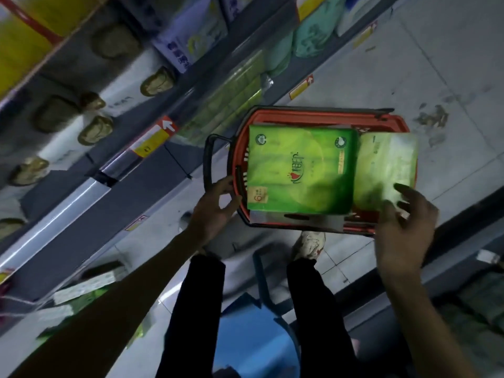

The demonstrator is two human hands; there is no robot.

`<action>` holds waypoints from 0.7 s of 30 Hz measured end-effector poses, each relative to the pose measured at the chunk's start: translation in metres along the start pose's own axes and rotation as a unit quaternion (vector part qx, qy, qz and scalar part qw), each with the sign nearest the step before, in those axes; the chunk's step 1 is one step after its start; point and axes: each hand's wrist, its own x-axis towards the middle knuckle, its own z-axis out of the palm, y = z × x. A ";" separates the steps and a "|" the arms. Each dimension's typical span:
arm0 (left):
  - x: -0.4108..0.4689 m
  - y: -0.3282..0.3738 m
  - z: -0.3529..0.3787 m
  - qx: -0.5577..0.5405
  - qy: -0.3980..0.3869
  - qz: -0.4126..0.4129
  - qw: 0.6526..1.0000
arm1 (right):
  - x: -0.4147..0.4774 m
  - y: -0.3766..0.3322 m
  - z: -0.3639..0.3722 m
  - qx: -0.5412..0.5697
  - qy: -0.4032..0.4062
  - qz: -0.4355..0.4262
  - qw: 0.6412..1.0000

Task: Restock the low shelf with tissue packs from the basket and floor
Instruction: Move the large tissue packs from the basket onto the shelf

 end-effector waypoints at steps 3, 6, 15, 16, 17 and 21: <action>-0.004 -0.016 -0.005 0.134 -0.012 0.164 0.977 | -0.046 0.012 0.050 -0.078 -0.070 -0.108 0.989; -0.005 -0.037 0.000 0.217 0.011 0.221 0.951 | -0.073 0.027 0.112 -0.199 -0.117 -0.161 0.959; 0.007 -0.070 0.031 0.321 -0.008 0.255 0.912 | -0.083 0.060 0.195 -0.334 -0.095 -0.323 0.881; 0.010 -0.072 0.035 0.317 -0.002 0.261 0.912 | -0.078 0.064 0.195 -0.336 -0.090 -0.345 0.872; 0.013 -0.075 0.038 0.312 0.009 0.269 0.911 | -0.071 0.066 0.195 -0.337 -0.088 -0.366 0.863; 0.027 -0.083 0.047 0.304 0.065 0.301 0.901 | -0.037 0.062 0.200 -0.335 -0.062 -0.409 0.846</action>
